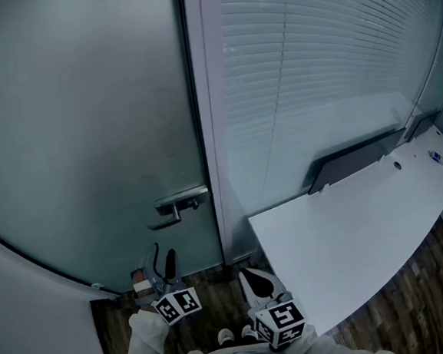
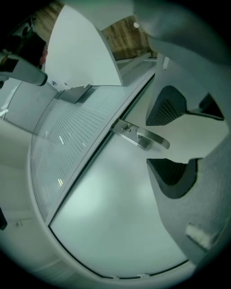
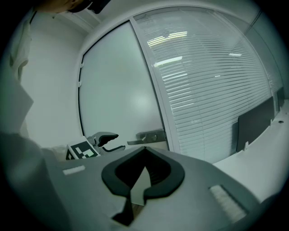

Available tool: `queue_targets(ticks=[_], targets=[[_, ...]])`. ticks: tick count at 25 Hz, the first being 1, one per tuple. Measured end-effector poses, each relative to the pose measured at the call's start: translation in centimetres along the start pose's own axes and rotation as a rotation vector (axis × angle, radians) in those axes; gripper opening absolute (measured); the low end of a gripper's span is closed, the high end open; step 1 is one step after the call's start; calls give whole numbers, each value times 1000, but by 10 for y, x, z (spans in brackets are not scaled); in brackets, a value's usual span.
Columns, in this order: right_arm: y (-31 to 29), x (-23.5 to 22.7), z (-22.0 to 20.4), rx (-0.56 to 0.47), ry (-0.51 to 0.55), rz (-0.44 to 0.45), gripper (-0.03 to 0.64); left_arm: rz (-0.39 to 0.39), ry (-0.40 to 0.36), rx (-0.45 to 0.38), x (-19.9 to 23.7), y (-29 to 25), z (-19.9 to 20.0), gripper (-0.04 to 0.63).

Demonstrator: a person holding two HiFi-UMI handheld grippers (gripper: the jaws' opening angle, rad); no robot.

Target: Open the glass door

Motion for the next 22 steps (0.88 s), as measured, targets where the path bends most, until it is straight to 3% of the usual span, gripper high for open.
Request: queue_targets(ticks=[12,22], targets=[[4,-10,-5,19,-6,-56,3,-72,-347,5,-12,-64,-20,235],[6,-15,-6,37,1,-72,3,-123,-406,45,-26,-102,-33,233]])
Point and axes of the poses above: the fingertips, and each gripper's own axes: y backward along the fingers, x to its left, z out of its top, the point moved 7 cm from there along y, backward along the fingers, and after that the axes turned 9 degrees about -x, right-handed, at the moved point
